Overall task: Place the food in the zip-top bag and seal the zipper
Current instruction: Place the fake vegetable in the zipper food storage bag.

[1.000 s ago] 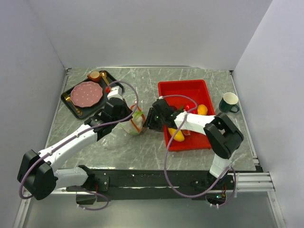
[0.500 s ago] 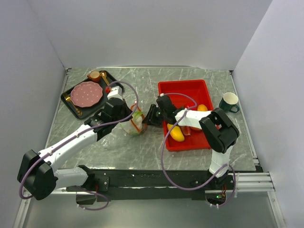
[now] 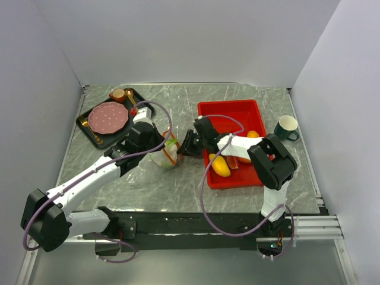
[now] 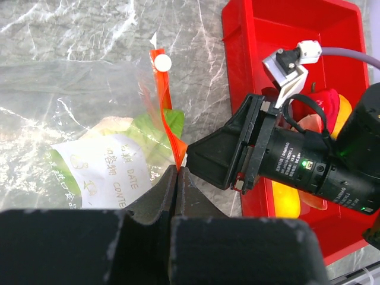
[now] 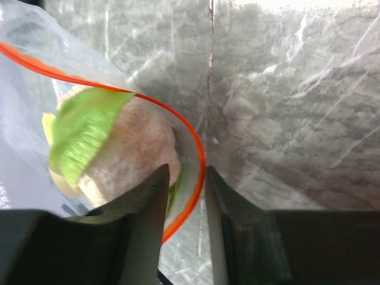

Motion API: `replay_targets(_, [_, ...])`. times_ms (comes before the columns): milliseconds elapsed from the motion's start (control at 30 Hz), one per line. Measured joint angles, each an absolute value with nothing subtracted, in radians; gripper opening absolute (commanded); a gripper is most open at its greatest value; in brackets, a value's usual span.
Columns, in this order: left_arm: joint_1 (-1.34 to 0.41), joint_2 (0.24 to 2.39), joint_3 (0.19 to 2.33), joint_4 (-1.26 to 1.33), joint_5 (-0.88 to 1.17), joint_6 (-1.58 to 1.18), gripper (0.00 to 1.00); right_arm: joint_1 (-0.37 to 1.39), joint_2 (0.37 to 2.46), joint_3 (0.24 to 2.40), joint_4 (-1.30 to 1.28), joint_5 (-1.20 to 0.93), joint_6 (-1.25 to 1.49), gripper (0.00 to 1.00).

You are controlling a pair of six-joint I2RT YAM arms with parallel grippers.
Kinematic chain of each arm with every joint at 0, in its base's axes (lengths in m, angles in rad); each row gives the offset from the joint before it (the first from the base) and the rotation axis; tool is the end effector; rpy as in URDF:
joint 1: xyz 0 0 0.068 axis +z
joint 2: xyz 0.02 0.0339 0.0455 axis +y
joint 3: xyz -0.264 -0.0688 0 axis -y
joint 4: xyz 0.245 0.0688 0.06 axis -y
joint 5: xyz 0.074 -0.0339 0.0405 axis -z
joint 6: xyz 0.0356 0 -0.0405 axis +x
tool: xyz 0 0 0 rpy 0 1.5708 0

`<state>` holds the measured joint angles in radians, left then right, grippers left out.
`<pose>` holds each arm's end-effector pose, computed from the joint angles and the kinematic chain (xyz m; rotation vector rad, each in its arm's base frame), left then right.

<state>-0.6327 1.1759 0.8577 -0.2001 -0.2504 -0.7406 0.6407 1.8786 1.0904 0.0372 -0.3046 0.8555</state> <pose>0.2182 -0.1491 0.2838 -0.2688 2.1062 -0.5737 0.3096 0.2442 0.1600 0.1039 2.5457 1.0374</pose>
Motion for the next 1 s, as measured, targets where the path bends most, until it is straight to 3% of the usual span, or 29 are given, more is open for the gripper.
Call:
replay_targets(133, [-0.632, 1.172, 0.858, -0.2, -0.249, -0.738, 0.01, 0.641, 1.884, 1.096, 0.02, -0.305, 0.843, 0.26])
replay_targets(200, [-0.632, 1.172, 0.858, -0.2, -0.249, -0.737, 0.01, 0.641, 1.886, 1.099, 0.014, -0.305, 0.838, 0.09])
replay_targets(267, [-0.632, 1.168, 0.858, -0.2, -0.249, -0.737, 0.01, 0.641, 1.887, 1.1, 0.009, -0.306, 0.828, 0.0])
replay_targets(533, [-0.632, 1.155, 0.858, -0.202, -0.249, -0.737, 0.01, 0.641, 1.868, 1.101, -0.003, -0.287, 0.804, 0.0])
replay_targets(1000, [-0.627, 1.048, 0.939, -0.289, -0.275, -0.733, 0.02, 0.677, 1.568, 1.275, -0.207, -0.144, 0.646, 0.0])
